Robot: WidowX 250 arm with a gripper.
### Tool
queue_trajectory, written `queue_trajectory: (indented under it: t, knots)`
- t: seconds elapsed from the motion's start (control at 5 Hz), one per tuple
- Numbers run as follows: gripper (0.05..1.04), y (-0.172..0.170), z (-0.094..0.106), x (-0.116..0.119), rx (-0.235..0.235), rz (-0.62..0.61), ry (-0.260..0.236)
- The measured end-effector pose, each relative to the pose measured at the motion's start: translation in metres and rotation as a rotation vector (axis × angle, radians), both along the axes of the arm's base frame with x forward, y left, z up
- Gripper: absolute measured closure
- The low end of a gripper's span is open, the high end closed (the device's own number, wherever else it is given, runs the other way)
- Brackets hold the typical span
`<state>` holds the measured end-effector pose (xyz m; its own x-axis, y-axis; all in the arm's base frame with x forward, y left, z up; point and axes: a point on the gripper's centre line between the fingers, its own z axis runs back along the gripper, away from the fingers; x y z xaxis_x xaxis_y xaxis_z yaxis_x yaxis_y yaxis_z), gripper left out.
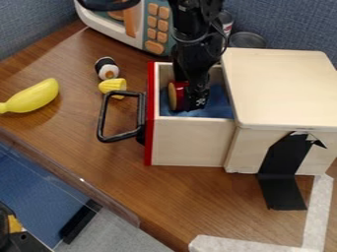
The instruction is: Put the red object into the upper left side of the table
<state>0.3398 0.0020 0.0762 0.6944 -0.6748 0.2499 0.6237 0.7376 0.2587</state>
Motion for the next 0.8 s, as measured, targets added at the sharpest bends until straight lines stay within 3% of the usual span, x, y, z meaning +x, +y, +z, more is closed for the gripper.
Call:
queue_trajectory:
  t: [0.4,0.6,0.8]
  knots:
    - [0.083,-0.0036,-0.0085,0.0018,0.031,-0.007,-0.003]
    - [0.136,-0.0033,-0.0137,0.0029,0.031,-0.004,0.024]
    - [0.358,0.0012,-0.0127,0.0007,0.012,0.006,0.036]
